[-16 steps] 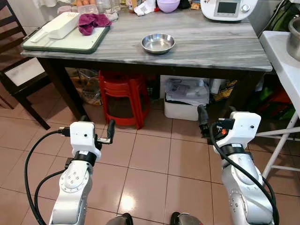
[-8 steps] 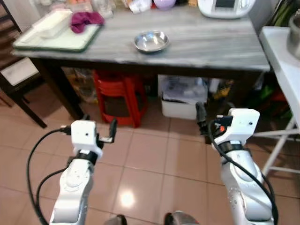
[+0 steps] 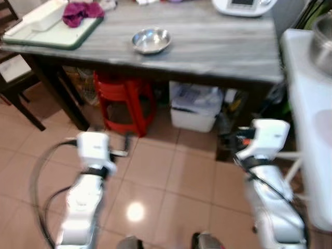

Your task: Setting the table

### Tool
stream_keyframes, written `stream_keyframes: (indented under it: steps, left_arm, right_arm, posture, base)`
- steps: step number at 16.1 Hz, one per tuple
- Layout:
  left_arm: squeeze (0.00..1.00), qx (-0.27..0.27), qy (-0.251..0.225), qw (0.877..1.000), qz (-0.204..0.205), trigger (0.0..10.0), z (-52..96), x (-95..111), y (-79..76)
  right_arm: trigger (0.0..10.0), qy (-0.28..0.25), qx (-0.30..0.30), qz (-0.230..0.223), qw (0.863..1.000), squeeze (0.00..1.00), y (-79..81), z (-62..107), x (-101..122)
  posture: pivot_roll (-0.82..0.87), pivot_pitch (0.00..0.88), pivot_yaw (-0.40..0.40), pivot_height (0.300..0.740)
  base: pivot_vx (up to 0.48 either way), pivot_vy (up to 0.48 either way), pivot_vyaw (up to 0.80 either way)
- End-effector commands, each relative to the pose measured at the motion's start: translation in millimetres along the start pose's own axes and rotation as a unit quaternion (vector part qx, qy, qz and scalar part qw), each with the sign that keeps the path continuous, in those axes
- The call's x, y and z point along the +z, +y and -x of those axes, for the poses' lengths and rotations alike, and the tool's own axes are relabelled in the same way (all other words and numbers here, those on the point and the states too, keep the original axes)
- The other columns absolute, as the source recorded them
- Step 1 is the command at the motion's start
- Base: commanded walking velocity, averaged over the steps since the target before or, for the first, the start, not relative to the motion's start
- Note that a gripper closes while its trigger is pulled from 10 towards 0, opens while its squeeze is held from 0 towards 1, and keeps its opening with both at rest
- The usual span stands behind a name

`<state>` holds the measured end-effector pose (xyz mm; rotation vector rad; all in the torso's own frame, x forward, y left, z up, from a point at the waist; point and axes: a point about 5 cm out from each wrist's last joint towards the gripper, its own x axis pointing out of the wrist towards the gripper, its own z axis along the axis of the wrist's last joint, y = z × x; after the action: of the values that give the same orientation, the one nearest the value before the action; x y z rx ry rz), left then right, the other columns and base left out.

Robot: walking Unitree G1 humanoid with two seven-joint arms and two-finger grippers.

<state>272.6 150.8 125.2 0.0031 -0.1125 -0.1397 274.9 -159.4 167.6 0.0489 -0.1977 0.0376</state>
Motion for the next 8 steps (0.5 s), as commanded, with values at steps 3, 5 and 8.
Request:
stream_keyframes:
  steps: [3, 5, 8]
  left_arm:
    - [0.0, 0.01, 0.004, 1.0, -0.007, 10.0, 2.6, -0.8, 8.7]
    - [0.0, 0.01, 0.004, 1.0, -0.008, 10.0, 2.3, -0.9, 8.4]
    - [0.0, 0.012, 0.003, 1.0, -0.01, 10.0, 2.1, -0.9, 8.3]
  right_arm:
    - [10.0, 0.0, 0.009, -0.009, 1.0, 0.0, 7.5, 0.7, 0.4]
    - [10.0, -0.002, 0.011, -0.008, 1.0, 0.0, 7.2, 0.3, 0.7]
    - [10.0, -0.004, 0.013, -0.005, 1.0, 0.0, 7.4, -0.7, 1.7]
  posture:
    - [-0.14, 0.202, 0.039, 0.74]
    - [-0.14, 0.199, 0.037, 0.74]
    - [-0.14, 0.194, 0.033, 0.74]
  base:
    - [0.0, -0.48, -0.33]
    - [0.0, -0.48, -0.48]
    - [0.0, -0.401, 0.0]
